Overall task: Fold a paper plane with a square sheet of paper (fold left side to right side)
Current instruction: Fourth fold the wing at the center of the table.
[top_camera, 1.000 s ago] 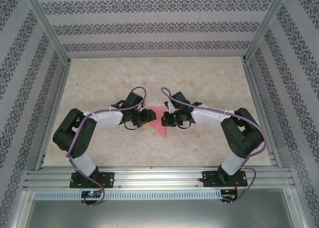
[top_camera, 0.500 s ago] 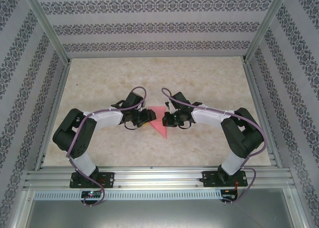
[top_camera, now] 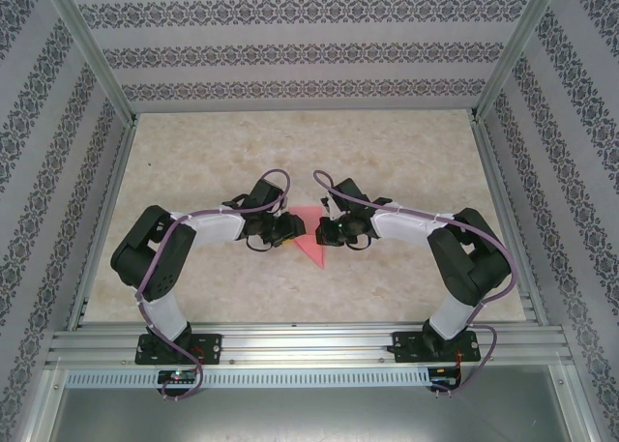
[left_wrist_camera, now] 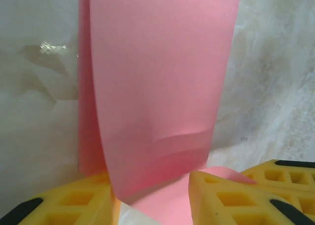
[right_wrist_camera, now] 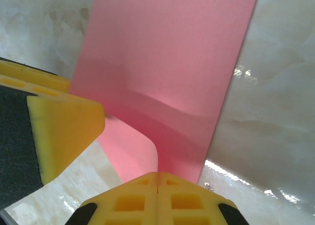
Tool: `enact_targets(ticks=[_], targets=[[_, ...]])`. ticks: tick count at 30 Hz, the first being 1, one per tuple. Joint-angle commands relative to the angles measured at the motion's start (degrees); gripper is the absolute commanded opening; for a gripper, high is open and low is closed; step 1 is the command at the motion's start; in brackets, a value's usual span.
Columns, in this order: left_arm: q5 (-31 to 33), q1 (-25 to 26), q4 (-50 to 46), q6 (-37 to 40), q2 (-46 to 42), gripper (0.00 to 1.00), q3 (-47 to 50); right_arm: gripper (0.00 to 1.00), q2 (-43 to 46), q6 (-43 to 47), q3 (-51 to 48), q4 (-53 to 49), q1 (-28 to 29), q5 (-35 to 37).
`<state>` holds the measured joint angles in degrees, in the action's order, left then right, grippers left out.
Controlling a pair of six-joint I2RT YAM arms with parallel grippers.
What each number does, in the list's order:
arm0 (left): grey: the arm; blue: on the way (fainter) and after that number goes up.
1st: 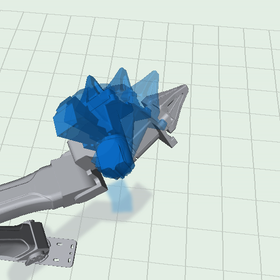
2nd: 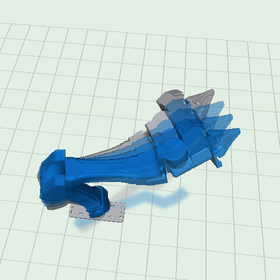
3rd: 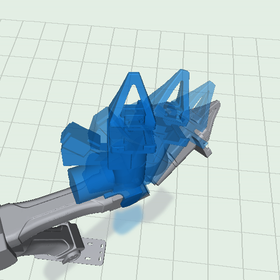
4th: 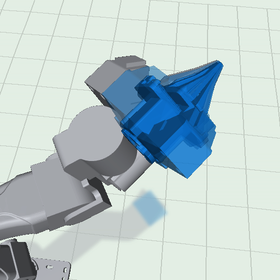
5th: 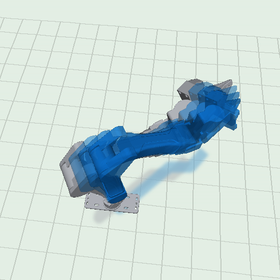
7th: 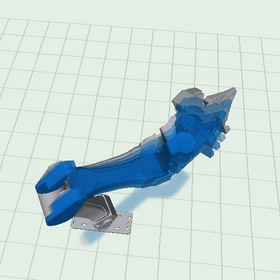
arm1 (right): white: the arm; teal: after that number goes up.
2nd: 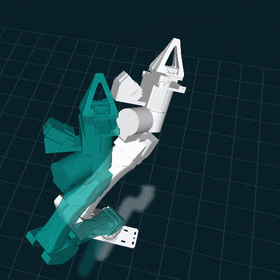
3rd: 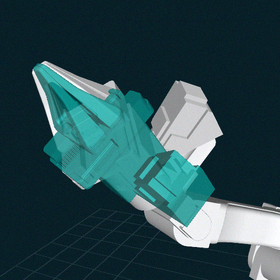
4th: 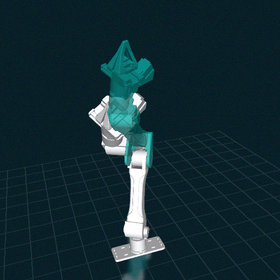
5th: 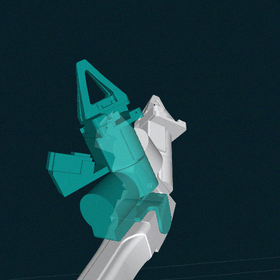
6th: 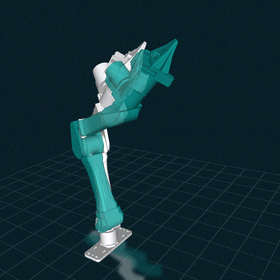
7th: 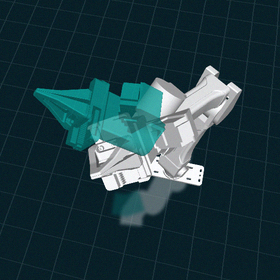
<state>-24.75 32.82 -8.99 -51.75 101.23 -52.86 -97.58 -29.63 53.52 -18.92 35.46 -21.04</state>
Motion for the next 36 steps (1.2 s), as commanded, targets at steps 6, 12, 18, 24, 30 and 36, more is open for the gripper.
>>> enact_targets(ticks=[6, 12, 18, 24, 30, 36], targets=[[-0.3, 1.1, 1.4, 0.0, 0.4, 0.28, -1.5, 0.23, 2.0, 0.6, 0.5, -1.1, -0.7, 2.2], [-0.4, 1.4, 1.4, -0.2, 0.5, 0.18, -2.0, 0.29, 6.5, 2.5, 0.4, -5.1, -0.2, 5.6], [0.1, 1.4, 1.6, -1.0, -0.2, 0.15, -2.2, 0.29, 8.3, 0.8, -2.6, -2.0, 3.8, 5.9], [0.0, 1.4, 2.9, -3.1, -0.6, 0.14, -1.8, 0.3, 6.1, 1.3, -2.3, -1.6, 12.7, 20.8], [-0.7, 1.4, 3.0, -3.7, -0.2, 0.14, -2.2, 0.32, 3.3, 4.8, 0.1, -4.0, 19.3, 33.4], [-0.7, 1.4, 2.8, -3.9, -0.2, 0.14, -2.3, 0.32, 1.0, 5.5, 0.6, -4.1, 20.6, 35.6]])
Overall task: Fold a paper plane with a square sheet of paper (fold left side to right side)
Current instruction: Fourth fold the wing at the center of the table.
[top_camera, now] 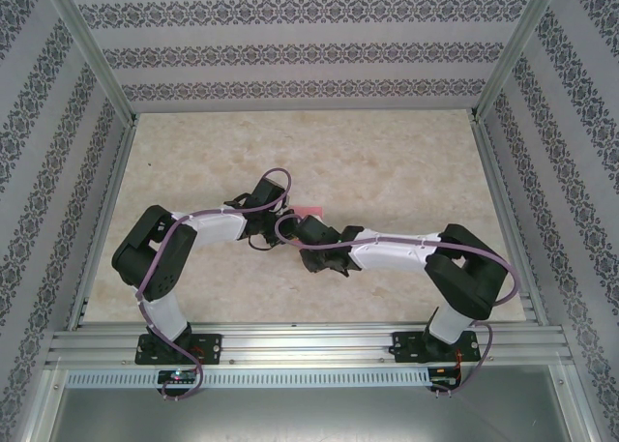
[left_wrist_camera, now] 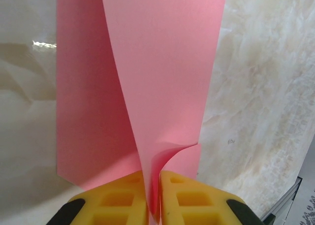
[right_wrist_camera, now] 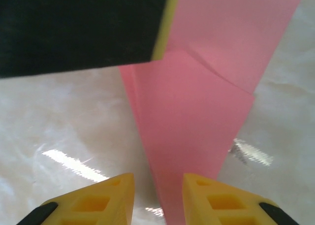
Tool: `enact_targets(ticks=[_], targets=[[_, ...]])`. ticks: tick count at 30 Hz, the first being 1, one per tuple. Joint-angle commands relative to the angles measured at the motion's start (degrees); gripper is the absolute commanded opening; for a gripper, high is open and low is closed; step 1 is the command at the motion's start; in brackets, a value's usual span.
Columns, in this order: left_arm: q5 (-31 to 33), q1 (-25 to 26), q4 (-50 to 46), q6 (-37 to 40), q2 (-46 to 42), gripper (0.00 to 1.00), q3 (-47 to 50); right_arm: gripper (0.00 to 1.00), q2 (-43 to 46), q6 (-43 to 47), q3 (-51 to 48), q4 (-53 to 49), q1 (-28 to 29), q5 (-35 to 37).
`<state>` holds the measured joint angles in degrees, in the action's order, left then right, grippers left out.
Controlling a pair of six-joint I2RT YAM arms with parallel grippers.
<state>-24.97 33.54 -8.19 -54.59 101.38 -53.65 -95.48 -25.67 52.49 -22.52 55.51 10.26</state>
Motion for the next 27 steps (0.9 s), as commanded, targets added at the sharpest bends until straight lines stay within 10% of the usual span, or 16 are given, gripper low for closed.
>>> enact_targets(ticks=[1, 27], targets=[[-0.6, 0.7, 1.9, -1.0, -0.3, 0.14, -1.5, 0.32, -1.4, 1.7, 1.7, -0.6, 0.6, 4.4], [-0.4, 0.7, 0.9, -2.0, -0.2, 0.14, -2.2, 0.39, 4.0, 7.9, -4.5, 7.9, 3.6, 8.9]])
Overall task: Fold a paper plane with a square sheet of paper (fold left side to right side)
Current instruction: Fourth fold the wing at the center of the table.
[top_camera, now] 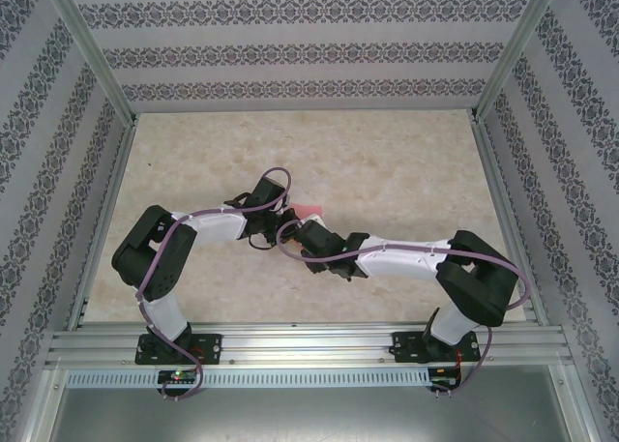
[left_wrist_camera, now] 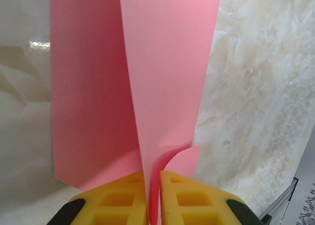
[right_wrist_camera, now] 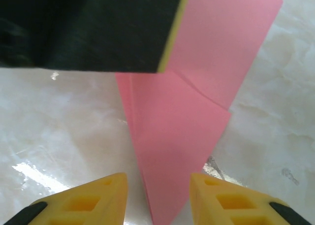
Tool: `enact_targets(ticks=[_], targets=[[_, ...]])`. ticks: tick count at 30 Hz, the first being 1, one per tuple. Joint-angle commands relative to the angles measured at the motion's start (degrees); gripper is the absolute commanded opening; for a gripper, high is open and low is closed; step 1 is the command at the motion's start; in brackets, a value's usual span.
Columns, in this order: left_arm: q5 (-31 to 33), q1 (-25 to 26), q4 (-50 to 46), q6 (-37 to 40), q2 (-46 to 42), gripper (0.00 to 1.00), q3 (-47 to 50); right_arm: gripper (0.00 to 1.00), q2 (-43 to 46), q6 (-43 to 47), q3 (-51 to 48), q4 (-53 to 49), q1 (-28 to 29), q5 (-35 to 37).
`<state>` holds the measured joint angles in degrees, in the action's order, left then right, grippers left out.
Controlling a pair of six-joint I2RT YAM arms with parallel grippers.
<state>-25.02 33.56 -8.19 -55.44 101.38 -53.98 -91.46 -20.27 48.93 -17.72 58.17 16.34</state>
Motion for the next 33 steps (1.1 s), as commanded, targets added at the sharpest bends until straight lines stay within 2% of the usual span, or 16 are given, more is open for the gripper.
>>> enact_targets(ticks=[1, 17, 28, 33], targets=[[-0.4, 0.7, 0.8, -1.1, -0.3, 0.14, -1.9, 0.38, -0.4, 2.9, -1.0, 3.6, 1.1, 3.1], [-0.8, 0.6, 0.1, -1.2, 0.3, 0.14, -2.1, 0.38, -6.0, 5.3, -1.2, 6.5, 2.5, 4.9], [-0.7, 0.7, -0.2, -1.3, 0.1, 0.14, -2.1, 0.4, 3.2, 5.1, -8.4, 12.6, 2.5, 3.6], [-0.6, 0.7, -0.2, -1.6, -0.1, 0.14, -1.9, 0.4, 2.6, 6.3, -8.1, 13.2, 2.7, 4.0]])
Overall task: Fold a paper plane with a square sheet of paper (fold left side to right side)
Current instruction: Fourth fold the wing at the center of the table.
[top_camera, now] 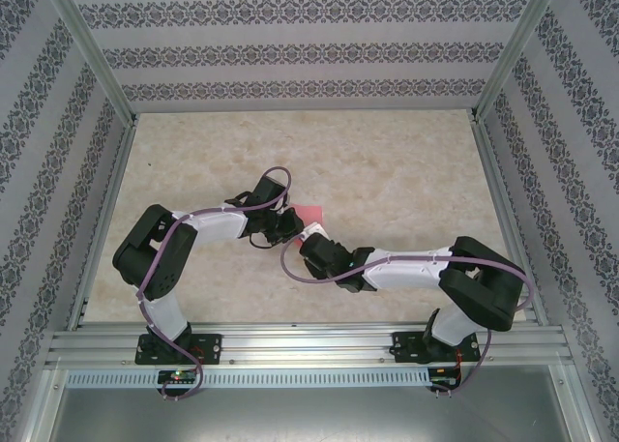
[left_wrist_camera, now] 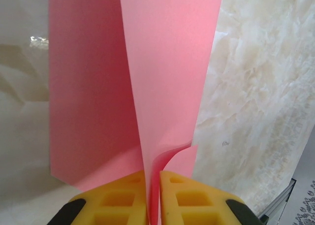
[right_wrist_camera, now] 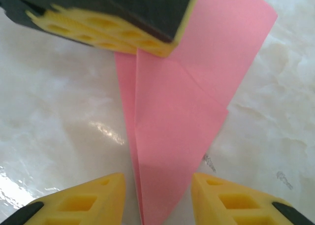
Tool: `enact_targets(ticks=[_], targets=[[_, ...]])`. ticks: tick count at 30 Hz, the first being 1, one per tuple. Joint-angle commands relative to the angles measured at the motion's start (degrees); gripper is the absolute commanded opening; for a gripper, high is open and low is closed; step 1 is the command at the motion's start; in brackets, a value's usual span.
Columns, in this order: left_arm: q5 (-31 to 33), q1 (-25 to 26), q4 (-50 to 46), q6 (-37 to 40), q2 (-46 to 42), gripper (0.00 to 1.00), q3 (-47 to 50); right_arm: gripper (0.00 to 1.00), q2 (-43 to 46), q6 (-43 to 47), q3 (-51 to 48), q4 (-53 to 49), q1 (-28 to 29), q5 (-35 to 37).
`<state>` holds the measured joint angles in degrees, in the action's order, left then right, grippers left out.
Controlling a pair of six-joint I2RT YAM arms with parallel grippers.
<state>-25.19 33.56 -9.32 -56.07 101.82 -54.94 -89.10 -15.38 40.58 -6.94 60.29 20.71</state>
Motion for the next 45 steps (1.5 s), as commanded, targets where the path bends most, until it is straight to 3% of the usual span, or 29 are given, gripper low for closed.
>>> enact_targets(ticks=[1, 15, 24, 38, 45], targets=[[-0.5, 0.6, 0.8, -0.9, -0.6, 0.14, -1.0, 0.4, -0.4, 1.6, 0.6, 2.4, 0.7, -0.4], [-0.3, 0.6, 0.7, -1.1, -0.7, 0.14, -1.2, 0.39, -5.7, 1.8, 2.4, 1.9, 1.0, 1.2], [-0.2, 0.7, 0.2, -0.9, -0.9, 0.14, -1.1, 0.31, -6.3, 1.0, 2.4, 1.6, 0.9, 1.8], [0.2, 0.6, -0.6, -0.6, -1.4, 0.14, -1.6, 0.22, -4.8, 0.4, 0.1, 3.3, -1.7, -2.1], [0.5, 0.7, -1.3, -0.3, -1.8, 0.14, -1.8, 0.25, -2.1, 0.1, -1.9, 4.8, -3.7, -4.9]])
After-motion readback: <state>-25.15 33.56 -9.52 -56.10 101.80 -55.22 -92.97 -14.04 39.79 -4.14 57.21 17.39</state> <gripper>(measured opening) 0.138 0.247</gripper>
